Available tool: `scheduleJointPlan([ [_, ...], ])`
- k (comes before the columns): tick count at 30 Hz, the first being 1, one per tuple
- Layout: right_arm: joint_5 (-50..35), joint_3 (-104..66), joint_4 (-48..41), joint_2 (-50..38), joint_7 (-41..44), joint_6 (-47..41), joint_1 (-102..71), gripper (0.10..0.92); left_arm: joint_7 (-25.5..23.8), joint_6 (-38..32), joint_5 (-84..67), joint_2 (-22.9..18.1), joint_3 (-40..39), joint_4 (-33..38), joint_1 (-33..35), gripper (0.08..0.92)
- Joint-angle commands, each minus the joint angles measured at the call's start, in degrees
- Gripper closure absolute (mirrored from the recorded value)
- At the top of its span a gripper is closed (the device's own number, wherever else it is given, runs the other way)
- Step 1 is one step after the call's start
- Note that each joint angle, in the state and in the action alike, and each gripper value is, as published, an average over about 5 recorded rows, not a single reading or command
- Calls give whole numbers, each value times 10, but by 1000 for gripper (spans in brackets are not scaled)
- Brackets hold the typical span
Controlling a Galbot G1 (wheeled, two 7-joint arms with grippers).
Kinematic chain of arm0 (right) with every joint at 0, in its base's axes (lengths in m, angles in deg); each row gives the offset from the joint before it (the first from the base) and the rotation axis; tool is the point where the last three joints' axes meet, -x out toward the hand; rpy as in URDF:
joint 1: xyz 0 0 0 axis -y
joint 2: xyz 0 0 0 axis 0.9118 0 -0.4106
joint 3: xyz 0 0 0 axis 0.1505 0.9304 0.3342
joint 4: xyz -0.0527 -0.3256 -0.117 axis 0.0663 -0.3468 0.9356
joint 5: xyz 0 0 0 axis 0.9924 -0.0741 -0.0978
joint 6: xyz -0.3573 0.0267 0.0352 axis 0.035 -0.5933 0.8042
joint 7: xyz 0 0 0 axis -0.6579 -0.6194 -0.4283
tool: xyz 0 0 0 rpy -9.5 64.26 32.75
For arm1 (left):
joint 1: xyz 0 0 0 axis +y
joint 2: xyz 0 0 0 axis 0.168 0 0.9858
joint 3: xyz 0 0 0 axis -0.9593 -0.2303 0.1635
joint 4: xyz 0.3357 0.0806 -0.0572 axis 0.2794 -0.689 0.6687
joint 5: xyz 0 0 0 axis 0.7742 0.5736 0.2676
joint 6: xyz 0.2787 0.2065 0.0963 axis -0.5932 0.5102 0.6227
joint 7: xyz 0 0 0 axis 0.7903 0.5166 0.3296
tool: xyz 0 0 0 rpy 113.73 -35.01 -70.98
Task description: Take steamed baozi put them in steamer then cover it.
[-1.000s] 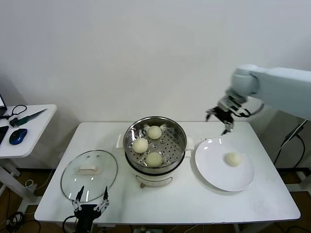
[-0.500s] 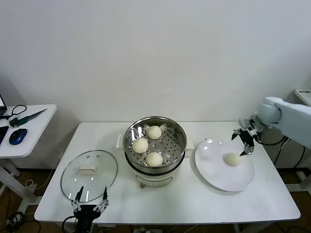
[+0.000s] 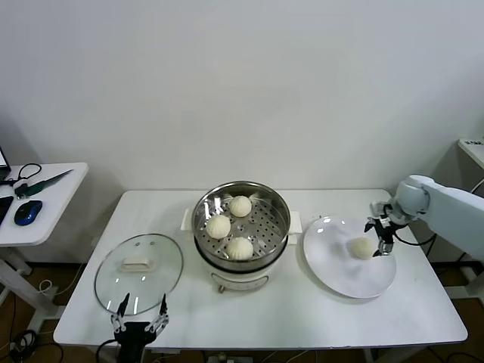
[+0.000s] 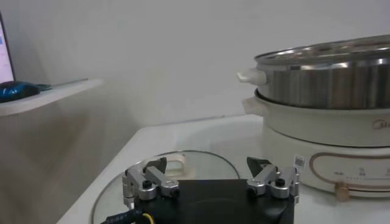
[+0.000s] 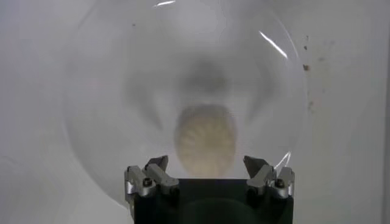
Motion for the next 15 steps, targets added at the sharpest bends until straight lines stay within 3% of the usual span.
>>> scheduleJointPlan([
  [1,14,-44,-40,26,-9,-12,-47,203,0,0,0,1,0,-1,0,177],
  [9,13,-45,-47,30,-4,-14,-46,203,1,0,-1,0,0,-1,1,177],
  [15,2,-45,-42,28,9,-17,-40,315,2,-1,-2,0,0,0,1,177],
])
